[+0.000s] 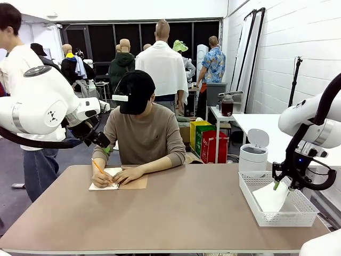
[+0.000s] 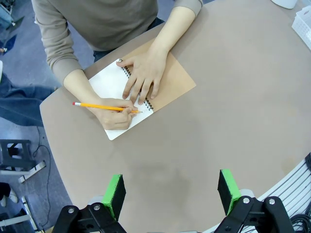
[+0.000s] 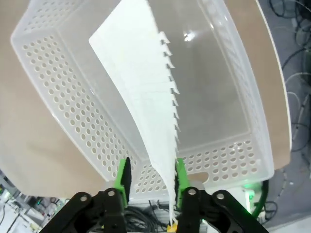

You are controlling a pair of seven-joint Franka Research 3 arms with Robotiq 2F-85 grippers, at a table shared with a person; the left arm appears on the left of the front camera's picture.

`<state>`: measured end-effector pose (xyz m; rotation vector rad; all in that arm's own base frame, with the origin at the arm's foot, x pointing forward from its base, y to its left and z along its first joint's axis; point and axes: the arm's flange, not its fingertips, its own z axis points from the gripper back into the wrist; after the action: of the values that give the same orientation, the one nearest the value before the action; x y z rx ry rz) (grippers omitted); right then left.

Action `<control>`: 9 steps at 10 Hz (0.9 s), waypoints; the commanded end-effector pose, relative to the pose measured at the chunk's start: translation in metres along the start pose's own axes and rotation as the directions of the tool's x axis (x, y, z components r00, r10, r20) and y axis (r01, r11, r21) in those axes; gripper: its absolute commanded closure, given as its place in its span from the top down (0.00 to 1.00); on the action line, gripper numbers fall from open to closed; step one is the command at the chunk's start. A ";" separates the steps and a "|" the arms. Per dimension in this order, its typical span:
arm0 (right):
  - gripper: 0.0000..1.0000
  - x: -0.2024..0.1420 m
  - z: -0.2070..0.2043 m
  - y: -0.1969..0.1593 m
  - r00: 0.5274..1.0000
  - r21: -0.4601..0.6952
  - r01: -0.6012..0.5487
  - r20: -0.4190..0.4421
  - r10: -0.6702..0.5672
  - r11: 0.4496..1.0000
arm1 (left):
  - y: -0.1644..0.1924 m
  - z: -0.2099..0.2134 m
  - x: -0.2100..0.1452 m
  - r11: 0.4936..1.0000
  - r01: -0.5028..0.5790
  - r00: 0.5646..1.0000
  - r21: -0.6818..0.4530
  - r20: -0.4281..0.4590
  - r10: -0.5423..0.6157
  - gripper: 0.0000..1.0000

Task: Sort the paper based on its condition.
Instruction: If a person hands you a paper, place it in the Organizing basket , and if it's crumpled, put it in the Trash can.

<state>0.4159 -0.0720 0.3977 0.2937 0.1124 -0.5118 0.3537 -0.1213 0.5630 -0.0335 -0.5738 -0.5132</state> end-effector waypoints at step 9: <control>1.00 -0.008 0.013 0.036 0.991 -0.247 0.113 -0.038 -0.127 0.962 | 0.001 0.000 -0.001 1.000 0.003 1.000 0.002 0.000 -0.003 1.00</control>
<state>0.4222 -0.0466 0.4195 0.1158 0.2133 -0.5899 0.3537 -0.1214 0.5630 -0.0335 -0.5739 -0.5132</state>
